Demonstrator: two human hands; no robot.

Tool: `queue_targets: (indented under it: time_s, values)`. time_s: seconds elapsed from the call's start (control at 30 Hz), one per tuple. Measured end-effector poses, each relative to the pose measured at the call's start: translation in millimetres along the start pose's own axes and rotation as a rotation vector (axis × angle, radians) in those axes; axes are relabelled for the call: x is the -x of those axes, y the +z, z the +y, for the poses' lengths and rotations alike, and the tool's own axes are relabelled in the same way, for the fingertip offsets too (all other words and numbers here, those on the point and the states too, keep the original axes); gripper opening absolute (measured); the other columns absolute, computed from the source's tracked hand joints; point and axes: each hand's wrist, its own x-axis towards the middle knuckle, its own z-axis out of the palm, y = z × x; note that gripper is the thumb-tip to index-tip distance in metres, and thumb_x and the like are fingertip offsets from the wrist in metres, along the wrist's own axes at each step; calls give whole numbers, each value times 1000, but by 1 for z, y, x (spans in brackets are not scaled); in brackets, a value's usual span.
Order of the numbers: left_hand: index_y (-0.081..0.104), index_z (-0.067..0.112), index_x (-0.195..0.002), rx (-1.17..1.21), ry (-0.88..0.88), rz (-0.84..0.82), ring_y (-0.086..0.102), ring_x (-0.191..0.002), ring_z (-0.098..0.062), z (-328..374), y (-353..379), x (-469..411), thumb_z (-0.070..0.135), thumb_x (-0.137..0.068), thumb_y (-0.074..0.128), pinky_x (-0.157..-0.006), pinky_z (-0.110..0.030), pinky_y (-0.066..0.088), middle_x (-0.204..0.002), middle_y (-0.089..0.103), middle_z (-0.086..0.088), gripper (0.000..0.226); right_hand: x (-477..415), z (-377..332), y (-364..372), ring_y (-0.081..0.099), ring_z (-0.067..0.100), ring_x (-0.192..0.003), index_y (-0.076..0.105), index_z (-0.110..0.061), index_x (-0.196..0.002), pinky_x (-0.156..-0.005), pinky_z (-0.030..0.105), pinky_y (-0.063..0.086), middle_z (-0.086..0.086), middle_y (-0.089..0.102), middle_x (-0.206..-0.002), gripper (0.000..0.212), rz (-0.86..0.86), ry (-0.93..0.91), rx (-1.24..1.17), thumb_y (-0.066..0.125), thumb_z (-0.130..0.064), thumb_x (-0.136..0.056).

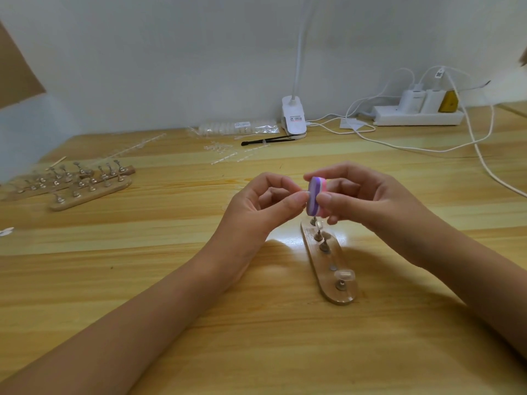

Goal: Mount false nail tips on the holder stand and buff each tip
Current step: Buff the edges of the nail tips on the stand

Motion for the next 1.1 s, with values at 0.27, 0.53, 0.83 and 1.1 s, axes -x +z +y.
queue_targets:
  time_s: [0.27, 0.53, 0.83, 1.1]
  values:
    - [65, 22, -88, -51, 5, 11, 68, -99, -18, -1, -1, 0, 28, -78, 73, -103, -37, 49, -90, 72, 2, 14, -1, -1, -2, 65, 14, -73, 62, -14, -108, -70, 23, 56, 1, 68, -78, 32, -25, 7, -28, 70, -22, -78]
    - [64, 20, -99, -94, 33, 34, 70, -95, -11, -1, -1, 0, 29, -80, 72, -92, -24, 53, -89, 74, 3, 22, -1, 0, -3, 67, 16, -80, 71, -24, -109, -72, 21, 54, 18, 68, -91, 27, -32, 18, -35, 69, -27, -82]
    - [70, 25, -89, -89, 46, 55, 69, -94, -11, -1, -3, -1, 30, -77, 74, -95, -29, 53, -89, 75, 1, 13, -2, 4, -4, 70, 15, -89, 72, -29, -111, -75, 19, 54, 5, 73, -94, 26, -50, 36, -61, 66, -29, -85]
    - [72, 29, -86, 4, 22, 87, 70, -95, -14, 0, -3, -2, 31, -76, 77, -92, -27, 54, -93, 76, -2, 11, -3, 4, -7, 71, 17, -87, 72, -26, -106, -76, 23, 56, 7, 73, -94, 24, -48, 83, -160, 72, -29, -81]
